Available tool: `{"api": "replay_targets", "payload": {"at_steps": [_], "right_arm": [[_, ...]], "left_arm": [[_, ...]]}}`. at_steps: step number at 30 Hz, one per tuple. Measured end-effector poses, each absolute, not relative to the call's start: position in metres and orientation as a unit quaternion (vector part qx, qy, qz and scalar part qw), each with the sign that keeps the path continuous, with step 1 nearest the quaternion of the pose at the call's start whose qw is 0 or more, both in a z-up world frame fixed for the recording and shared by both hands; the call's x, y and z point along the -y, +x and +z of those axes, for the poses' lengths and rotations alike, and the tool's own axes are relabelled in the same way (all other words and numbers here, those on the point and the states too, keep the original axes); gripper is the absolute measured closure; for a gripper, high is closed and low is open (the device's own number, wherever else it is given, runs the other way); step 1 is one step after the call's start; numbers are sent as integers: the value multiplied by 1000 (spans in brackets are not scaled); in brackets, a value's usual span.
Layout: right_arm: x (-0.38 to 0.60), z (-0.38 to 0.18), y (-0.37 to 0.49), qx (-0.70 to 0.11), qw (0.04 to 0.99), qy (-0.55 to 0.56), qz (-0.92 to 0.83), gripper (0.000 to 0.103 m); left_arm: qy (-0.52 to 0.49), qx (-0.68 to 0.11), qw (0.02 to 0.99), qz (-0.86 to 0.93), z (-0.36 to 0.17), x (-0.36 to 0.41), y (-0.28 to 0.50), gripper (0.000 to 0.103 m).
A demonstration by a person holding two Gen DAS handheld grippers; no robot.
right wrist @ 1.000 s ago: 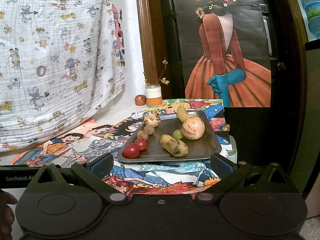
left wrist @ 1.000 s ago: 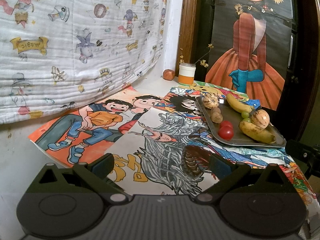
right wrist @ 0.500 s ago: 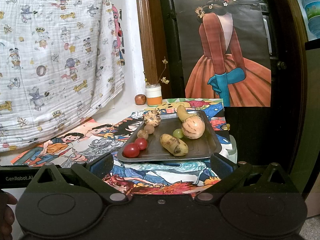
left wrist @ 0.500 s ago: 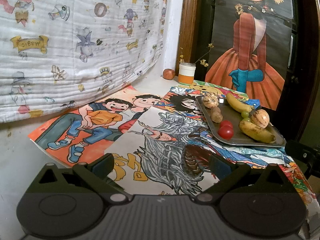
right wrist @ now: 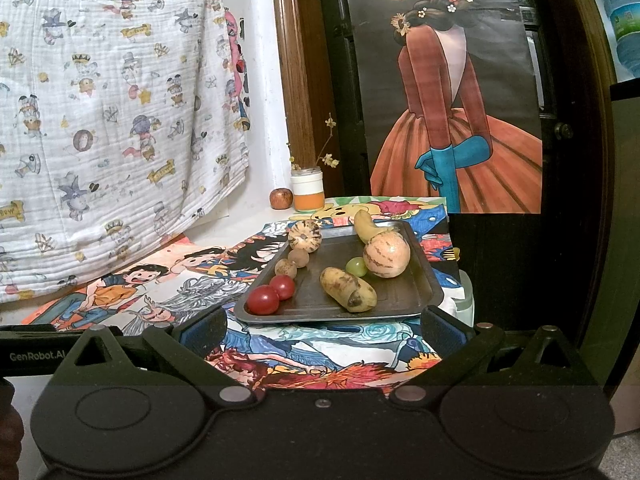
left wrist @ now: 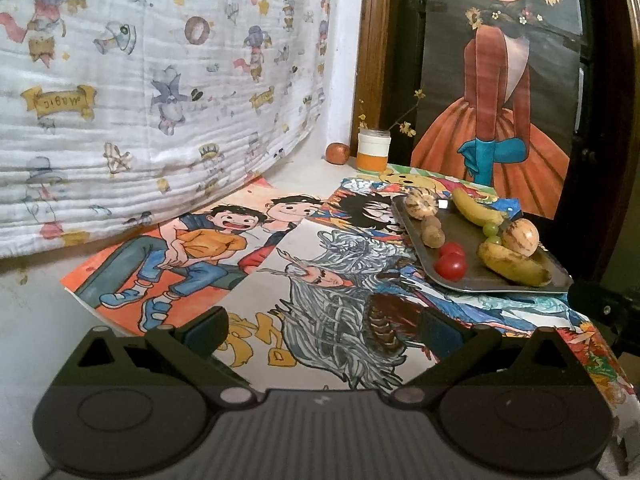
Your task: Organize fruits
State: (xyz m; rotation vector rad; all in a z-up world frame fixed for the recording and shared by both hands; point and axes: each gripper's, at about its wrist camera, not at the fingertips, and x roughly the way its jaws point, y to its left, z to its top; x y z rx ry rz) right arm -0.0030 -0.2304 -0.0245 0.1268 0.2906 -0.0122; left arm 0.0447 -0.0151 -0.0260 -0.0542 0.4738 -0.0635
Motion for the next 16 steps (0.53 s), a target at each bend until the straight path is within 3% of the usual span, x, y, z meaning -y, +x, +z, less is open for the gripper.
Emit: {"api": "replay_targets", "payload": {"at_steps": [16], "right_arm": [[231,-24,-2,-145,987,64,-6,0]], "left_arm": [[-30,-238,970,-42,-26,14,46,0]]}}
